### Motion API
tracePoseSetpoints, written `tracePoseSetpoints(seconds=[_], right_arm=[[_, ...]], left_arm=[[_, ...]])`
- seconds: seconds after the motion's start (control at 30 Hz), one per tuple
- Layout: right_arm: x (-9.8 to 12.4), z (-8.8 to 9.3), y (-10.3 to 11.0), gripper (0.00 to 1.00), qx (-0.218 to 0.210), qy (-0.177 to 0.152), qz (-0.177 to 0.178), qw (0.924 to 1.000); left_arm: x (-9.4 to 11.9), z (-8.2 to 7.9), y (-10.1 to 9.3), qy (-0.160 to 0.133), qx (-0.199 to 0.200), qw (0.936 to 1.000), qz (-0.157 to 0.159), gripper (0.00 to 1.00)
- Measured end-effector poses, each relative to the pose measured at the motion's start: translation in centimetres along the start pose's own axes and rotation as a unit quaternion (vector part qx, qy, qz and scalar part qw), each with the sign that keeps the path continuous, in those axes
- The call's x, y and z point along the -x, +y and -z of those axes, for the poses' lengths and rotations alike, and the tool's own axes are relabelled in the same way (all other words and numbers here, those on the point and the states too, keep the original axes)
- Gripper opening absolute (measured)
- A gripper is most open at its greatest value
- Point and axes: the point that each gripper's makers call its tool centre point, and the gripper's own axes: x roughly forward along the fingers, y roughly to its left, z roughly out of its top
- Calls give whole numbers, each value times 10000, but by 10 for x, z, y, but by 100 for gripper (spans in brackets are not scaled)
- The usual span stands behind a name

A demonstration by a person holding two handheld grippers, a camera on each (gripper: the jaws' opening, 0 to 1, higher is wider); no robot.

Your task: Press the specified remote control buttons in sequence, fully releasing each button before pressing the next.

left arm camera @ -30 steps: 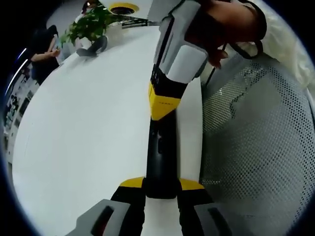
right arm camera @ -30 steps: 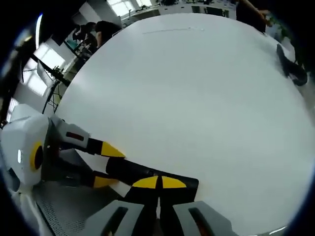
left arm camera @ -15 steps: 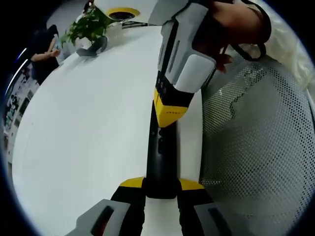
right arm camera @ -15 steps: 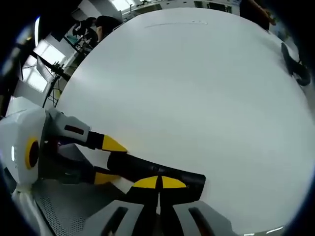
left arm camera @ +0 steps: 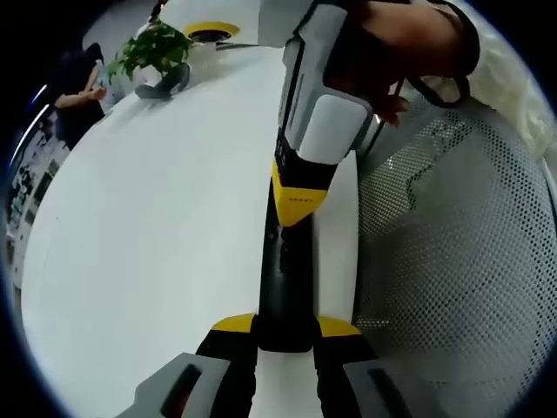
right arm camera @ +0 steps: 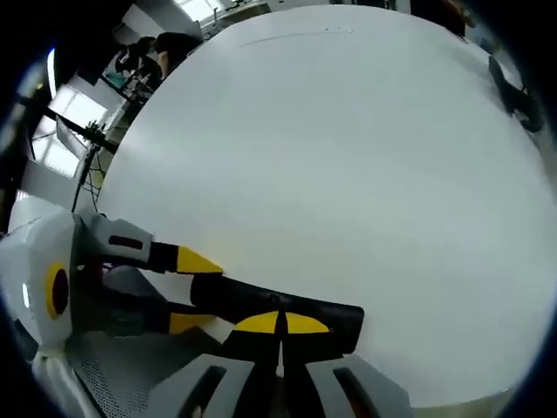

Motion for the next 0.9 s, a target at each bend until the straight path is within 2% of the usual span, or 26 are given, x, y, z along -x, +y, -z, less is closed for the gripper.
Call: tracePoseSetpoints(seconds=[0.3, 0.47, 0.67, 0.9], right_arm=[[0, 1, 1, 0, -64, 19, -41, 10000], [0, 2, 1, 0, -91, -132, -63, 9999], [2, 5, 4, 0, -61, -291, -60, 9995], [4, 9, 4, 0, 25, -156, -62, 9999]], left_arm=[[0, -1, 0, -2, 72, 10000, -32, 24], [0, 0, -1, -29, 28, 10000, -67, 24], [0, 0, -1, 71, 13, 9999, -94, 24], [0, 1, -1, 83, -17, 9999, -111, 24]])
